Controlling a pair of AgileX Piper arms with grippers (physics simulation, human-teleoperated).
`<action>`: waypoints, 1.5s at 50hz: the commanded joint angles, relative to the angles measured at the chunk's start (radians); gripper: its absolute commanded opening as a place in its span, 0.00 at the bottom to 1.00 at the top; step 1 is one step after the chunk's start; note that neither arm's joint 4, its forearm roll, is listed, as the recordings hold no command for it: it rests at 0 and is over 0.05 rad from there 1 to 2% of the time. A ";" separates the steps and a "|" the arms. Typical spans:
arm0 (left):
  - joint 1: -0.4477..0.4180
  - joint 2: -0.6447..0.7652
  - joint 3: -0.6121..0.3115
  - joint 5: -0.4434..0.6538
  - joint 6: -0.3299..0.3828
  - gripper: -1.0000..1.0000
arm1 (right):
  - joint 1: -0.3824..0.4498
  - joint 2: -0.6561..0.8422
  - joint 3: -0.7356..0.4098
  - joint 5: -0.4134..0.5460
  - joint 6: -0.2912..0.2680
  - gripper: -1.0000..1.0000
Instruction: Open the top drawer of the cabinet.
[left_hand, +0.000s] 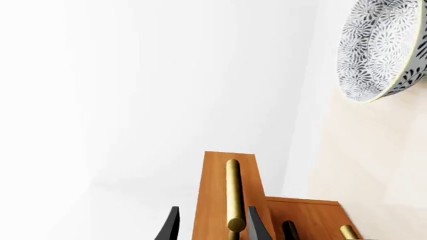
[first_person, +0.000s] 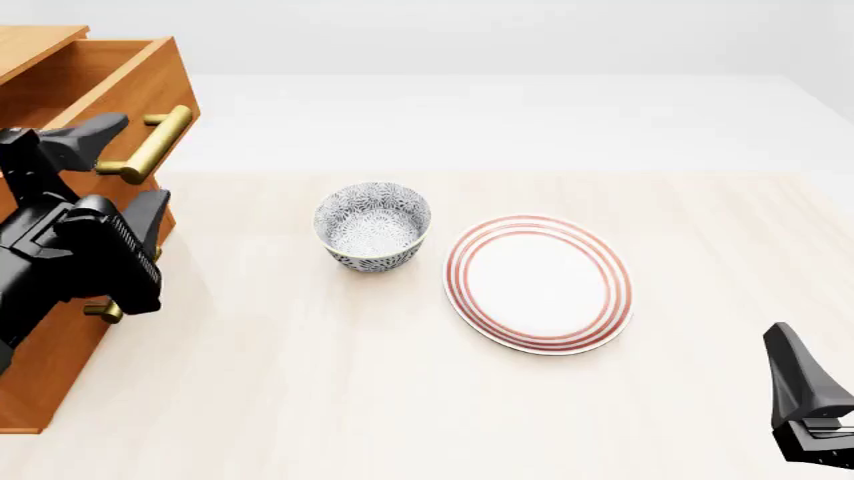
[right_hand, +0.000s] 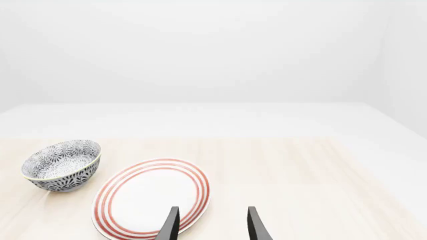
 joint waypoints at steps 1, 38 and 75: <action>-0.106 -0.209 -0.132 0.374 -0.283 1.00 | 0.000 0.000 0.000 0.000 0.000 1.00; -0.038 -0.229 -0.439 0.780 -0.852 1.00 | 0.000 -0.001 0.000 0.001 0.000 1.00; 0.112 -0.095 -0.597 0.972 -1.203 1.00 | 0.000 -0.002 0.000 0.002 0.000 1.00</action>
